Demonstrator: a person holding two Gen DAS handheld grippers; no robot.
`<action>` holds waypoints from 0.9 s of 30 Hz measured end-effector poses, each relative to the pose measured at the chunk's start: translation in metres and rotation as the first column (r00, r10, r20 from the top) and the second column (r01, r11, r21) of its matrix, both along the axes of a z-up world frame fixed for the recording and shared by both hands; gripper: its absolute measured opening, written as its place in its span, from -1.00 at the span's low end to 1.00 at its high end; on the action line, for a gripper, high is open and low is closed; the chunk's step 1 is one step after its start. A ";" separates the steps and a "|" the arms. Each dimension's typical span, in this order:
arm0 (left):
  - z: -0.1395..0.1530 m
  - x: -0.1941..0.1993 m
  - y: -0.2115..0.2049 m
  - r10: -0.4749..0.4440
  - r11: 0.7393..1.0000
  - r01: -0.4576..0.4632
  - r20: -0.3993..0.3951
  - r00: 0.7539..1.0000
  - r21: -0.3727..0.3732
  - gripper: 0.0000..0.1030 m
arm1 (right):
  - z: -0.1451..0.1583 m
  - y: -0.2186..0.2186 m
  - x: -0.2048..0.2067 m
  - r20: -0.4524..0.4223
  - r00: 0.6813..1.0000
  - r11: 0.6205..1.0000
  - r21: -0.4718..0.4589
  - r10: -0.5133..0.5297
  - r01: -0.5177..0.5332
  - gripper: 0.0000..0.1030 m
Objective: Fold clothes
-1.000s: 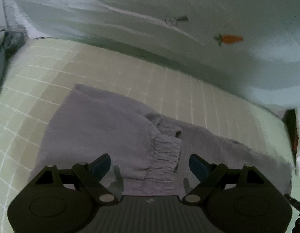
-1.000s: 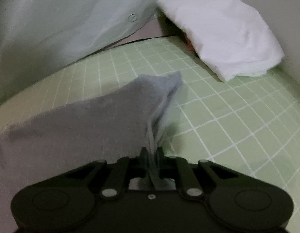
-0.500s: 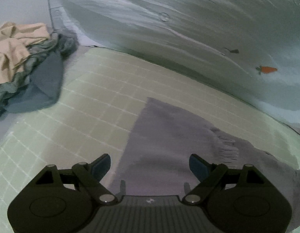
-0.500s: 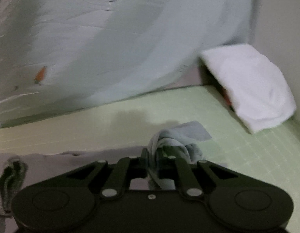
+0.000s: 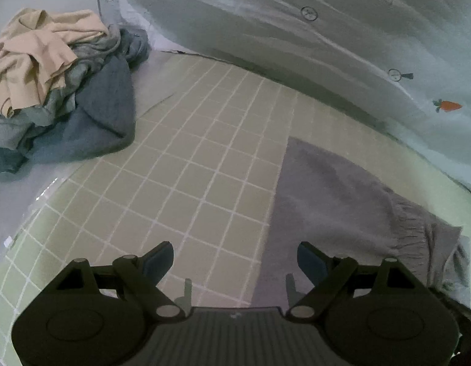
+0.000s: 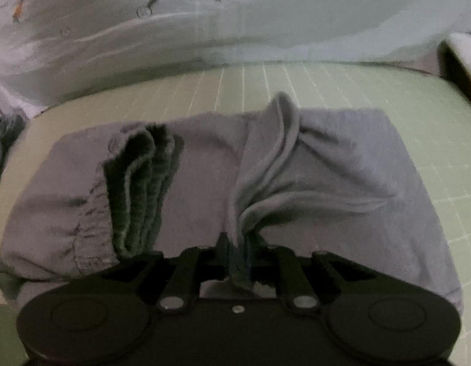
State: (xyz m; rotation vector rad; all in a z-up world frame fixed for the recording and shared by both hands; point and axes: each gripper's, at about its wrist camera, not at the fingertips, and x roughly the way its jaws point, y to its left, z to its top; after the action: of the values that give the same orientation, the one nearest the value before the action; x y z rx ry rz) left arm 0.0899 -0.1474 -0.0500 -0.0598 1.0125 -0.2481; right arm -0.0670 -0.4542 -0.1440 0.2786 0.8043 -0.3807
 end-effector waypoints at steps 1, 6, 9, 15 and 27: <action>-0.002 0.003 0.002 0.005 1.000 -0.005 0.002 1.000 -0.003 0.72 | 0.003 0.000 0.001 -0.001 1.000 1.000 0.006 0.005 -0.005 -0.38; -0.013 0.025 0.008 0.050 0.998 -0.051 -0.037 0.998 -0.046 0.73 | 0.028 -0.022 -0.013 0.089 0.991 0.995 0.003 -0.104 0.104 -0.15; -0.019 0.029 0.004 0.033 0.999 -0.035 -0.051 0.998 -0.036 0.73 | 0.037 -0.043 -0.028 0.130 0.967 0.975 0.055 -0.219 0.213 0.22; -0.029 0.026 -0.004 -0.012 1.000 0.011 -0.077 0.997 -0.008 0.73 | 0.013 -0.092 -0.029 0.053 0.935 0.936 0.066 -0.351 0.347 0.29; -0.033 0.025 -0.015 -0.017 0.999 0.021 -0.095 0.995 0.036 0.73 | 0.019 -0.097 0.011 0.131 0.980 0.976 0.179 -0.148 0.123 -0.92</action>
State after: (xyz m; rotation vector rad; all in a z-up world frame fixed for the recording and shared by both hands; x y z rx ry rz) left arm 0.1154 -0.1622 -0.0831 -0.0287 1.1120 -0.2455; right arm -0.0558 -0.5512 -0.1249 0.5170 0.6780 -0.4160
